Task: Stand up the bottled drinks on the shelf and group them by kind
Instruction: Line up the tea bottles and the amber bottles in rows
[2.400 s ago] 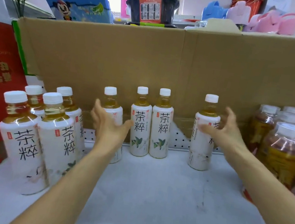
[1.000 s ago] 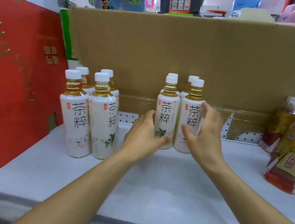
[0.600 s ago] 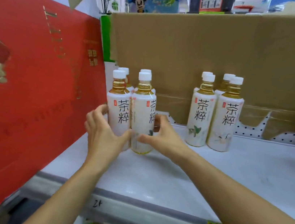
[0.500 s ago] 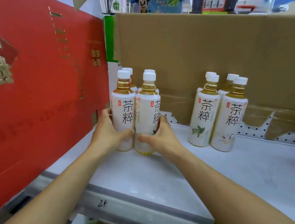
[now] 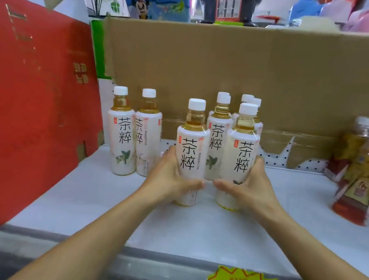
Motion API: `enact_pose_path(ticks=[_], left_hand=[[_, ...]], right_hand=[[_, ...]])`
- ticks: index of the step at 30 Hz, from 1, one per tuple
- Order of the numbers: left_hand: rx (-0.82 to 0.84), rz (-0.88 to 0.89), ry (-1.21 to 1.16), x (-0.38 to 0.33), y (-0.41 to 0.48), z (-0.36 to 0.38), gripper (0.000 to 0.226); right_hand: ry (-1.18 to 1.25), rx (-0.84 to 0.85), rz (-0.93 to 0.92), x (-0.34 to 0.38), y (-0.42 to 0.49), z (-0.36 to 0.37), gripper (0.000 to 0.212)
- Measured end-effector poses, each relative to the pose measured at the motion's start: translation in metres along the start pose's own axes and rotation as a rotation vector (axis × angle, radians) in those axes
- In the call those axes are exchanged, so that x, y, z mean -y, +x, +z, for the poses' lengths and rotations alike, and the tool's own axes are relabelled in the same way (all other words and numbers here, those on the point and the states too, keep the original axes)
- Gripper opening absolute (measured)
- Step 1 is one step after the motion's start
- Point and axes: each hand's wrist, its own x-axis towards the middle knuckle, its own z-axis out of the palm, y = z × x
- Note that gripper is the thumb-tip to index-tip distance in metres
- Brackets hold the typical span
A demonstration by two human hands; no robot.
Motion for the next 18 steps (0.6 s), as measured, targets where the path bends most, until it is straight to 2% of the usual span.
enact_pose_path(ticks=[4, 12, 18], left_hand=[[0.034, 0.024, -0.044, -0.016, 0.010, 0.034, 0.074], [0.008, 0.028, -0.094, -0.020, 0.018, 0.054, 0.075], [-0.007, 0.024, -0.099, -0.020, 0.018, 0.057, 0.071]], right_hand=[[0.053, 0.018, -0.002, -0.020, 0.002, -0.023, 0.066], [0.042, -0.010, -0.013, -0.031, 0.017, -0.028, 0.062], [0.090, 0.019, -0.007, -0.028, 0.017, -0.028, 0.068]])
